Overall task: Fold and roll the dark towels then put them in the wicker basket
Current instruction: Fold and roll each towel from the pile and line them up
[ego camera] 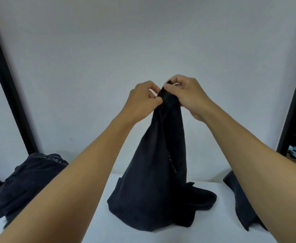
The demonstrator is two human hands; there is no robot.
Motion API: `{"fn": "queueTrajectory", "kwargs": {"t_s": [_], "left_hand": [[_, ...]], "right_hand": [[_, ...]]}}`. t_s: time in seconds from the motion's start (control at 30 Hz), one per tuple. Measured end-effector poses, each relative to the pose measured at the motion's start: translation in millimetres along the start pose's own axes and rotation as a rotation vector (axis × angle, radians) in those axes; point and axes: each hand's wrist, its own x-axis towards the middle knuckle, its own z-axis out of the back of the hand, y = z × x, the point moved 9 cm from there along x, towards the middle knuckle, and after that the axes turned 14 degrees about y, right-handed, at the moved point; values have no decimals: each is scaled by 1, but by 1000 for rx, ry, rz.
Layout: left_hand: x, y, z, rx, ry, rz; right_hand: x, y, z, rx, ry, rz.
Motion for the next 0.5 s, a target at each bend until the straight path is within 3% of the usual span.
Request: {"fn": "queueTrajectory", "kwargs": {"t_s": [0.13, 0.3, 0.5], "left_hand": [[-6, 29, 1, 140, 86, 133], [-21, 85, 39, 214, 48, 295], [-30, 133, 56, 309, 95, 424]], "right_hand": [[10, 17, 28, -88, -141, 43], [12, 21, 82, -104, -343, 69], [9, 4, 90, -114, -338, 27]]}}
